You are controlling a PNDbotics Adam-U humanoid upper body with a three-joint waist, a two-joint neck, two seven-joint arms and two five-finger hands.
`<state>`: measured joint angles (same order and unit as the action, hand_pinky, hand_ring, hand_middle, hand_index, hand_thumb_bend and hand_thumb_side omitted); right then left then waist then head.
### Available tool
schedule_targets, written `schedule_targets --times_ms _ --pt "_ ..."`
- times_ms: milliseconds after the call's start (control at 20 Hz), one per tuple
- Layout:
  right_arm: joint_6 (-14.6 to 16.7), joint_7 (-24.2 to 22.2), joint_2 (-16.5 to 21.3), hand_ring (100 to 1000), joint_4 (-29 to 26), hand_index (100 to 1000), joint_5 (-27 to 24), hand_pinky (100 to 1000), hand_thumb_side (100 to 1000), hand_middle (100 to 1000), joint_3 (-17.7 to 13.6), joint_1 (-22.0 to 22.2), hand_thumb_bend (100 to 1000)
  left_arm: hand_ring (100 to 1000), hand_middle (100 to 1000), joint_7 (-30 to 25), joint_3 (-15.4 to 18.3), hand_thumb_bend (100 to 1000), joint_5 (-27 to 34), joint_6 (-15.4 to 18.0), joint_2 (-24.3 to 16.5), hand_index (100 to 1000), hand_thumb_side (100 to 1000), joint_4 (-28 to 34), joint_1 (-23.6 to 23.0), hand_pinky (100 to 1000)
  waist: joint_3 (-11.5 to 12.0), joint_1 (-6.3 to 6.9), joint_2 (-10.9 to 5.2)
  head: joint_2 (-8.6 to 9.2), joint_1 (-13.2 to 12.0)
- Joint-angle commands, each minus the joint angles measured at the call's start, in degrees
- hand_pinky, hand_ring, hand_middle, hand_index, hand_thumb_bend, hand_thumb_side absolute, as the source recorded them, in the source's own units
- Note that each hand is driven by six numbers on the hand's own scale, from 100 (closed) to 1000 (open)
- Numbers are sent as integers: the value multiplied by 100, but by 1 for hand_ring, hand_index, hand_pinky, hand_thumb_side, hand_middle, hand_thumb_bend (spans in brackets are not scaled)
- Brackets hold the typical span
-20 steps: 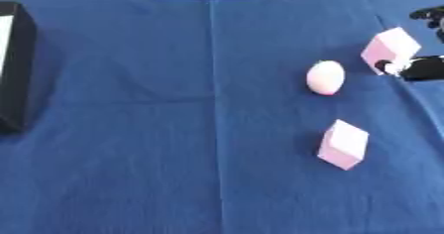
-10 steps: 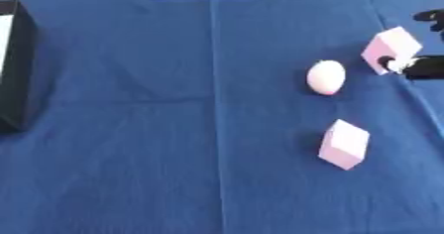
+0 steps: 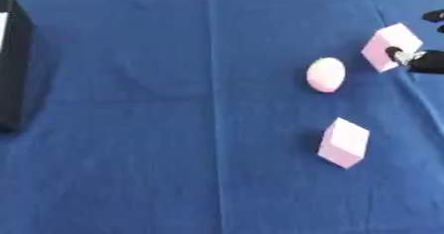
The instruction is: Pick up the objects with one hand, pass them to the other hand, and then place them into the box on the other side of the table.
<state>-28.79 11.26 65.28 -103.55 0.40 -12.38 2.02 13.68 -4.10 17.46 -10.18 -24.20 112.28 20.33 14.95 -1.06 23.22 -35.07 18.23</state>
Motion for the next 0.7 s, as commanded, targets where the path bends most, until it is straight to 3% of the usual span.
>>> schedule_targets --times_ms 50,700 --pt "21 189 138 869 41 893 -138 774 429 871 -119 -46 434 794 810 -3 24 166 -47 -20 -186 810 898 131 70 928 0 9 -77 92 -1" --pt "243 478 79 877 155 895 -783 763 547 878 -73 -87 280 792 809 1 17 164 -62 -39 -184 809 902 151 64 929 26 30 3 117 -6"
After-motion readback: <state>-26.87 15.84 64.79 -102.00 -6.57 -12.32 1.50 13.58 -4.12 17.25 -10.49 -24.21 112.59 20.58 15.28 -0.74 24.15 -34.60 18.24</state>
